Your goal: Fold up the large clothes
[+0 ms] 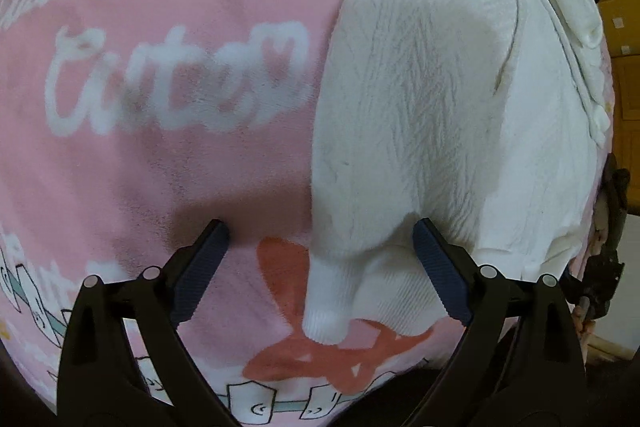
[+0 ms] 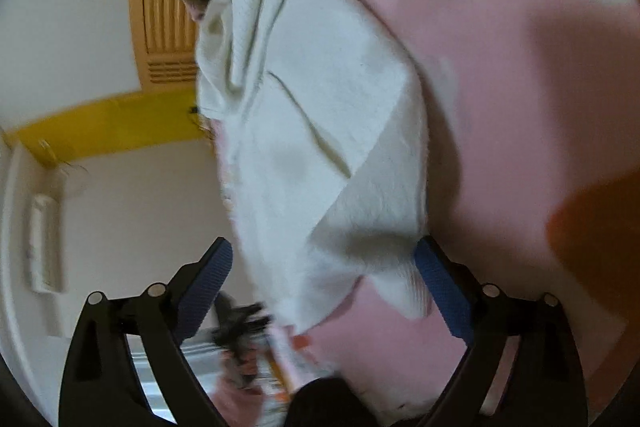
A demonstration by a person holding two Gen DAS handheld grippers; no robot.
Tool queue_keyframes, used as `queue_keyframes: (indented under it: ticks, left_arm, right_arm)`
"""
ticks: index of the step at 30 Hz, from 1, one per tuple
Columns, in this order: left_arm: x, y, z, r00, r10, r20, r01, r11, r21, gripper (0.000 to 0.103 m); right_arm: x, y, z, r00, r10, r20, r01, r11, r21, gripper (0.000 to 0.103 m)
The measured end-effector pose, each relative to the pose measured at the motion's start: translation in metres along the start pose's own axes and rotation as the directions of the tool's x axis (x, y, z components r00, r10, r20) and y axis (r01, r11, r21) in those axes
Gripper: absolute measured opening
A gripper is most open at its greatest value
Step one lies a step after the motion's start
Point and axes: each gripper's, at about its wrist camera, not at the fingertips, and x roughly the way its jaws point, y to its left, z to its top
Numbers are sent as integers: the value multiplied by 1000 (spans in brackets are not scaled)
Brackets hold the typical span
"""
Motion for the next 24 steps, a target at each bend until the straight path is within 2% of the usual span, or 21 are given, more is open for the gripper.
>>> queue_keyframes:
  ticks: [4, 7, 10, 13, 14, 15, 17, 18, 20, 21, 22, 24]
  left_arm:
    - [-4, -13, -2, 1000, 13, 10, -13, 1000, 27, 91]
    - [-4, -21, 1, 999, 43, 4, -43, 998, 47, 91]
    - [-5, -21, 5, 1000, -1, -2, 1, 1000, 23, 91]
    - [-12, -23, 8, 998, -64, 6, 64, 998, 12, 91]
    - [-13, -26, 10, 997, -77, 7, 77, 997, 13, 91]
    - [-13, -30, 10, 996, -89, 8, 89, 996, 15, 88]
    - [-13, -40, 10, 992, -124, 9, 124, 992, 20, 66]
    - [-13, -45, 11, 992, -128, 8, 127, 992, 25, 60]
    - [-12, -53, 12, 994, -107, 12, 106, 994, 34, 32]
    - [-13, -55, 12, 994, -106, 18, 105, 994, 32, 27]
    - [-15, -57, 12, 994, -105, 31, 104, 994, 28, 18]
    - [-25, -58, 12, 994, -91, 68, 90, 996, 28, 15]
  right_arm:
    - [11, 6, -1, 997, -81, 9, 81, 995, -51, 91]
    - [8, 18, -4, 986, -169, 12, 169, 976, -139, 86]
    - [-4, 19, -3, 975, -208, 77, 219, 956, -196, 86]
    - [11, 16, 3, 977, -204, 69, 214, 956, -200, 87]
    - [16, 19, 3, 976, -205, 71, 216, 952, -216, 83]
    - [22, 26, 2, 974, -215, 74, 226, 943, -244, 58]
    - [34, 37, -1, 975, -219, 39, 221, 934, -281, 23]
    - [41, 42, -3, 978, -206, 24, 204, 936, -288, 22]
    - [47, 51, -10, 982, -188, 15, 183, 930, -317, 16]
    - [48, 54, -11, 983, -184, 7, 177, 930, -322, 14]
    - [46, 56, -12, 984, -175, 11, 170, 934, -316, 14]
    - [40, 61, -13, 989, -146, 20, 146, 944, -295, 12]
